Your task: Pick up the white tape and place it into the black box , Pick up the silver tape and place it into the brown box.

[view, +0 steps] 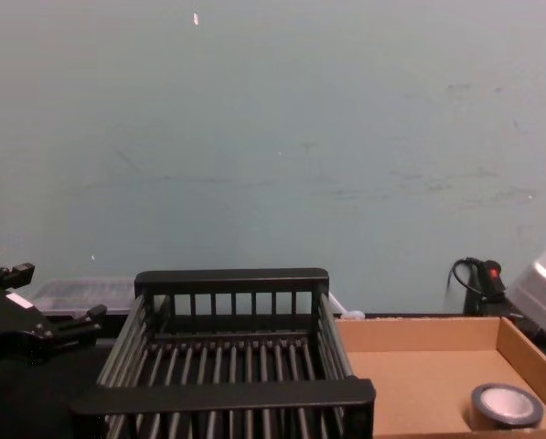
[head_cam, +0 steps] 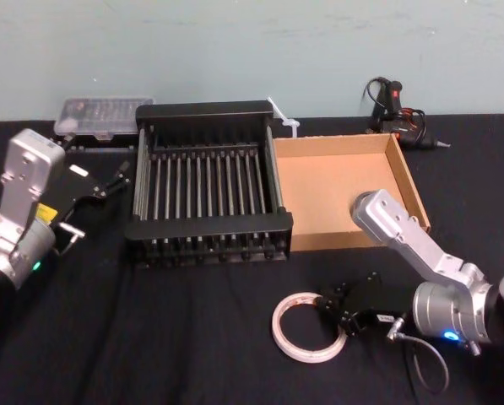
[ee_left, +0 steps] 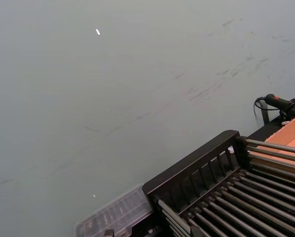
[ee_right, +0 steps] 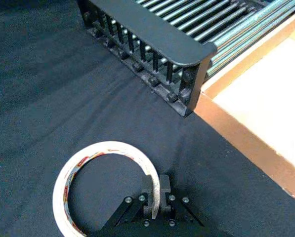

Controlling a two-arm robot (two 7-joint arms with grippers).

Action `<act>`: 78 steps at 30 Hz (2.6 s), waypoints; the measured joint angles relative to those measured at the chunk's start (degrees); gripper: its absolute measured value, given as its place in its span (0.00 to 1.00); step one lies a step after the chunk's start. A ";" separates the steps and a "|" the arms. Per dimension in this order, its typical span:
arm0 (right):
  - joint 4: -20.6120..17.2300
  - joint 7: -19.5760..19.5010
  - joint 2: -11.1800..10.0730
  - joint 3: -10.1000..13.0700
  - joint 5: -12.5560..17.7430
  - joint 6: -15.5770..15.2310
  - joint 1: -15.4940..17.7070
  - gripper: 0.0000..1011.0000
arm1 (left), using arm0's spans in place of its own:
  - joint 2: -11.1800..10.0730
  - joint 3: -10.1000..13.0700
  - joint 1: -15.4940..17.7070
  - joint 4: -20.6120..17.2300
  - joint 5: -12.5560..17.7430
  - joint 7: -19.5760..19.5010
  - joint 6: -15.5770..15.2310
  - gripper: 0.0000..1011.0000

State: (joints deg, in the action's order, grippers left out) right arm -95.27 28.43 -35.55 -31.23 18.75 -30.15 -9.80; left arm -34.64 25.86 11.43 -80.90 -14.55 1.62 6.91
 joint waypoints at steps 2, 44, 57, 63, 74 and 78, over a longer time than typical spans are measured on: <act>-0.24 -0.14 -0.03 0.33 0.12 -0.02 0.15 0.09 | 0.00 0.00 0.00 0.00 0.00 0.00 0.00 0.99; 2.25 -9.03 4.27 11.20 -1.09 -1.51 -3.72 0.09 | 0.00 0.00 0.00 0.00 0.00 0.00 0.00 0.99; 4.35 -9.52 8.66 11.42 -2.30 -3.78 -7.78 0.09 | 0.00 0.00 0.00 0.00 0.00 0.00 0.00 0.99; 5.86 -8.56 10.46 10.28 -3.04 -3.89 -10.34 0.09 | 0.00 0.00 0.00 0.00 0.00 0.00 0.00 0.99; 8.68 -6.57 12.94 7.46 -4.63 -2.99 -14.46 0.09 | 0.00 0.00 0.00 0.00 0.00 0.00 0.00 0.99; 9.56 -5.96 13.75 6.52 -5.05 -2.60 -15.55 0.09 | 0.00 0.00 0.00 0.00 0.00 0.00 0.00 0.99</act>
State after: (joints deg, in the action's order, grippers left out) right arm -85.71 22.47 -21.80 -24.71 13.70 -32.75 -25.35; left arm -34.65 25.86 11.43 -80.90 -14.55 1.62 6.91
